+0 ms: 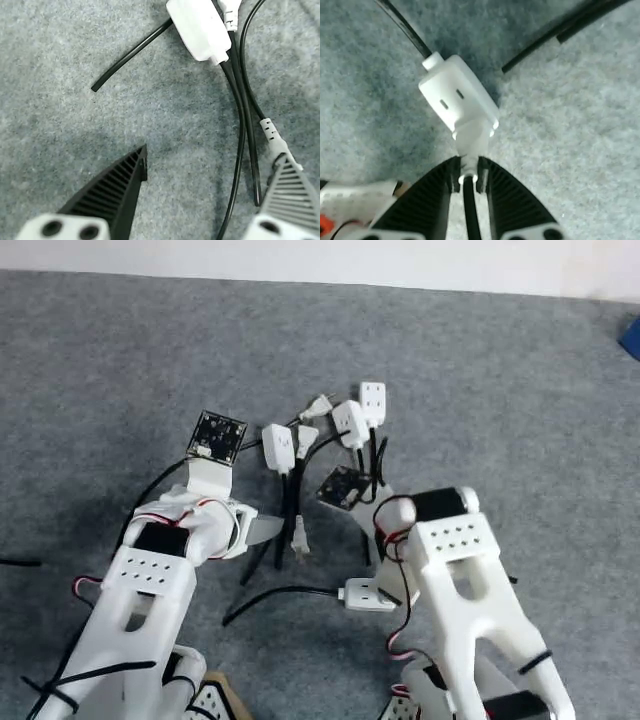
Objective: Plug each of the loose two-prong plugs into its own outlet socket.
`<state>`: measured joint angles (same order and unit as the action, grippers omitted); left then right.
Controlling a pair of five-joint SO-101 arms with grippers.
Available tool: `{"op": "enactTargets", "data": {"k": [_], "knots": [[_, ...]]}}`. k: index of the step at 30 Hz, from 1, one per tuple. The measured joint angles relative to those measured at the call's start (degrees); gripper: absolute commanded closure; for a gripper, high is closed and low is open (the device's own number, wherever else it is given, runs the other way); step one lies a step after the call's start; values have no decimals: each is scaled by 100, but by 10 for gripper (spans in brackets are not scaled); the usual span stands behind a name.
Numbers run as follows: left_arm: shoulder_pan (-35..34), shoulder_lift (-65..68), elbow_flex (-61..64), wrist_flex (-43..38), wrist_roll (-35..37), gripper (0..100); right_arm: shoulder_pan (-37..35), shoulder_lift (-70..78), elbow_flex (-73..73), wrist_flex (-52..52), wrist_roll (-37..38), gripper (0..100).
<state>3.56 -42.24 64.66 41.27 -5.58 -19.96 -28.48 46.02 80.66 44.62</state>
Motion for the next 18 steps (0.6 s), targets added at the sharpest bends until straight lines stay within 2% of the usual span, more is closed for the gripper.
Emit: {"op": "enactTargets", "data": {"k": [10,14,18], "knots": [[0,0,0,0,0,623,-70,-18,791,-677,0,992],[0,0,0,0,0,623,-70,-18,862,-774,-211,992],[0,0,0,0,0,622,-70,-18,870,-774,-281,948]]}}
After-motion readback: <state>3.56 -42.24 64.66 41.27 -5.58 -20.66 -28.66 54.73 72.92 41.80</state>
